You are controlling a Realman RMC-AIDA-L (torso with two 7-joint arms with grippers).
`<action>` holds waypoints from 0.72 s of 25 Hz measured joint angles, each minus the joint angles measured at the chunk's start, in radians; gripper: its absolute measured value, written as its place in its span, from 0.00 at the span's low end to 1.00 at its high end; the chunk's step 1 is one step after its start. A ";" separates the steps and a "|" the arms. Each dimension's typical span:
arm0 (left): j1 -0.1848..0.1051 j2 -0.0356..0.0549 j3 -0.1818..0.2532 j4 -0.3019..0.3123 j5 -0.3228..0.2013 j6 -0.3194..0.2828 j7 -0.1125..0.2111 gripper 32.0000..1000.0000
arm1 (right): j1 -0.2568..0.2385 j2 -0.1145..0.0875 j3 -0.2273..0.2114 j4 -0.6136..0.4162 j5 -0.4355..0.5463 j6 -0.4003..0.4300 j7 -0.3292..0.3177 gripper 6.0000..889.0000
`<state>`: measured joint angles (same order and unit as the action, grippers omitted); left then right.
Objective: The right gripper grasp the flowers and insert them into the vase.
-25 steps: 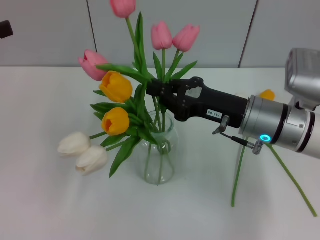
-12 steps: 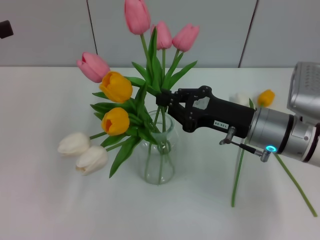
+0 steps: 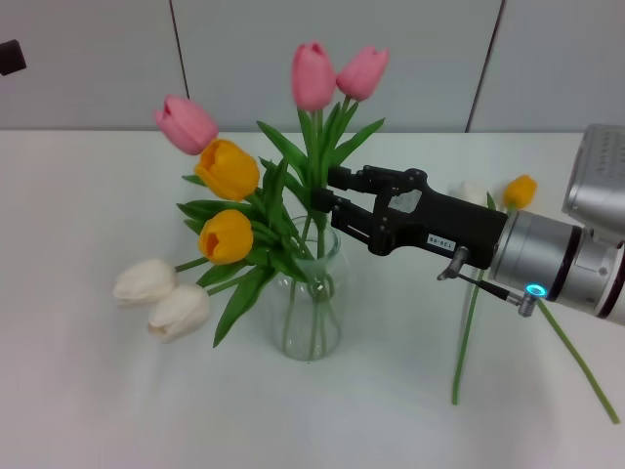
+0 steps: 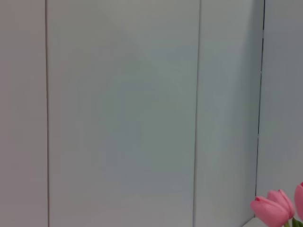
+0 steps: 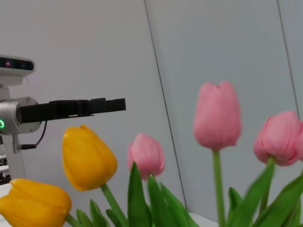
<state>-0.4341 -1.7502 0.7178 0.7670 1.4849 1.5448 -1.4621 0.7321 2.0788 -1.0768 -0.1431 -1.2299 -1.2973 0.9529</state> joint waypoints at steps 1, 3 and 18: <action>0.000 0.0000 0.000 0.000 0.000 0.000 0.000 0.76 | -0.002 0.000 0.001 -0.003 0.001 0.000 0.000 0.32; 0.001 0.0000 0.000 -0.001 0.000 0.000 0.001 0.76 | -0.004 0.000 0.002 -0.005 0.004 0.000 0.000 0.42; 0.006 -0.0001 0.005 -0.008 0.005 0.025 -0.004 0.76 | -0.184 -0.005 0.001 -0.133 0.003 -0.127 0.045 0.92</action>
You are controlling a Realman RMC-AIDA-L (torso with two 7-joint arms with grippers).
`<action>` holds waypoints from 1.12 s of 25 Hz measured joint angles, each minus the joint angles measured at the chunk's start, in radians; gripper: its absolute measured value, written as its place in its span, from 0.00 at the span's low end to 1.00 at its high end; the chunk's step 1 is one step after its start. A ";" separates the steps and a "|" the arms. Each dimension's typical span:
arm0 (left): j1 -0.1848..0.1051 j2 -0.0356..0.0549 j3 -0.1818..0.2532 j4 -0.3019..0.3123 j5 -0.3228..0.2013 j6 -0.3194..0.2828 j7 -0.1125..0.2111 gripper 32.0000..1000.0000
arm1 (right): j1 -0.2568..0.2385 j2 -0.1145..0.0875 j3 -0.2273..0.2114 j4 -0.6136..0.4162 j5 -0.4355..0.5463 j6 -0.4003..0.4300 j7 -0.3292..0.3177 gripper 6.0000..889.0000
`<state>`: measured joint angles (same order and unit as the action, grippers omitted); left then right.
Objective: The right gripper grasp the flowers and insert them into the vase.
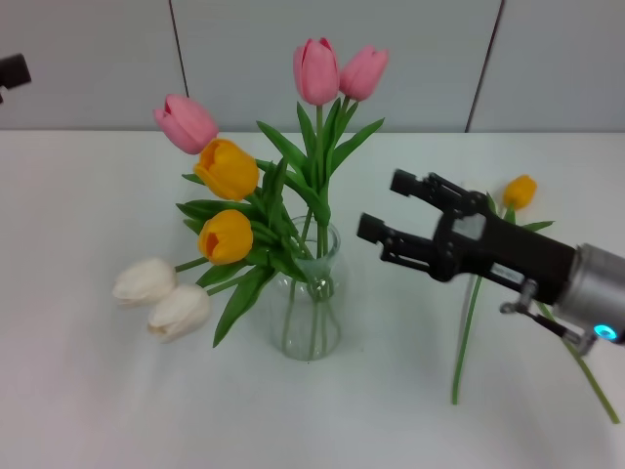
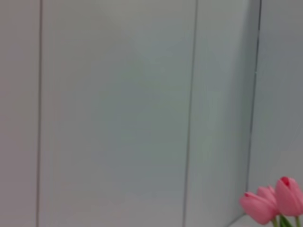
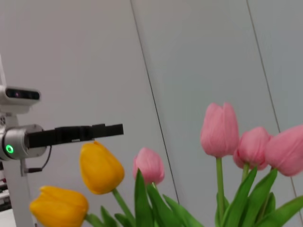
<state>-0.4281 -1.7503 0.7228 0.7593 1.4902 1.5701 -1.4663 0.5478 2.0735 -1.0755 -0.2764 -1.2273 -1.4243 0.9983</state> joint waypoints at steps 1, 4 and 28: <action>0.000 0.0019 0.004 0.000 0.008 0.011 -0.007 0.76 | -0.016 -0.001 -0.003 -0.010 -0.002 -0.015 0.005 0.94; 0.000 0.0094 0.012 -0.005 0.062 0.047 -0.042 0.76 | -0.058 -0.004 -0.008 -0.022 -0.003 -0.064 0.009 0.99; -0.024 -0.0705 0.075 -0.209 0.215 0.093 0.036 0.76 | -0.205 -0.022 0.018 -0.082 -0.119 -0.170 0.092 0.99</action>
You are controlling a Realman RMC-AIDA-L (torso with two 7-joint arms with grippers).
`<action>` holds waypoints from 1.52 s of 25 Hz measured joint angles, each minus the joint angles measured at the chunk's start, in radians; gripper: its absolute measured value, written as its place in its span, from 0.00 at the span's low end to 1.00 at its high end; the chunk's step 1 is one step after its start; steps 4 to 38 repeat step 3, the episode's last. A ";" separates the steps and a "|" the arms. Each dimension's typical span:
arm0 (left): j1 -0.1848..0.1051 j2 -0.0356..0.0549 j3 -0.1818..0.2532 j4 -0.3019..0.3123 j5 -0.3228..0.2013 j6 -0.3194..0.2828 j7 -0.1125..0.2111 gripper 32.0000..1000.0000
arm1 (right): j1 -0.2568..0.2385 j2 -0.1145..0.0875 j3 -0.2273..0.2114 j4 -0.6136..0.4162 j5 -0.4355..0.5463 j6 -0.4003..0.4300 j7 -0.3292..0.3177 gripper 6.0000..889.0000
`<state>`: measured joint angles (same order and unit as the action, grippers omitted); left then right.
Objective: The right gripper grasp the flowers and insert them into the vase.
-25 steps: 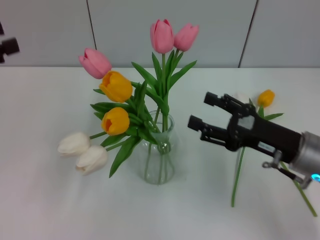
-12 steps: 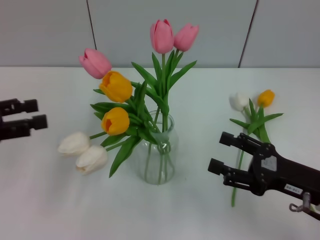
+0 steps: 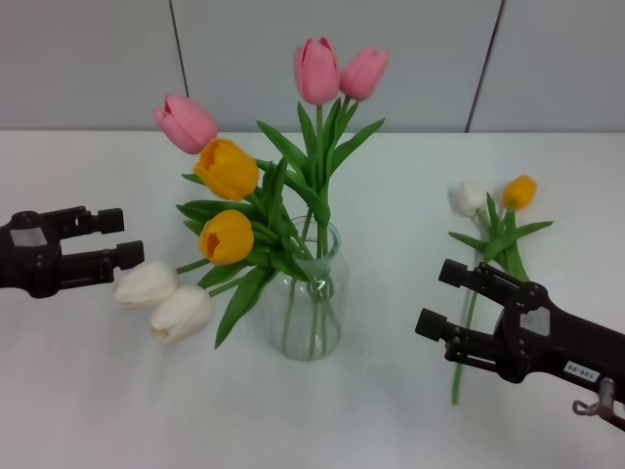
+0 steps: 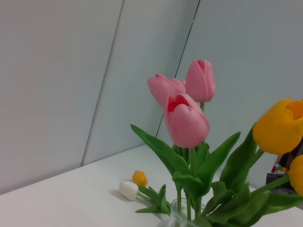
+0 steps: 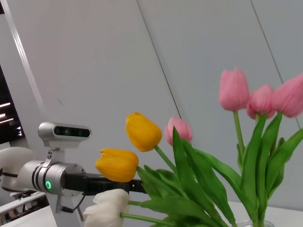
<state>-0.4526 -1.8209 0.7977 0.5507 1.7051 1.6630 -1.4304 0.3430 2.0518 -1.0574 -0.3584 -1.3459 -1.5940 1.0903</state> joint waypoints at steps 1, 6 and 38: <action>0.000 -0.0003 0.000 -0.004 0.000 -0.001 0.003 0.76 | 0.001 0.000 0.000 -0.001 0.000 0.001 0.000 0.99; 0.002 -0.0011 0.000 -0.008 -0.002 -0.002 0.005 0.76 | 0.001 0.002 0.000 -0.011 0.000 0.002 0.001 0.99; 0.002 -0.0011 0.000 -0.008 -0.002 -0.002 0.005 0.76 | 0.001 0.002 0.000 -0.011 0.000 0.002 0.001 0.99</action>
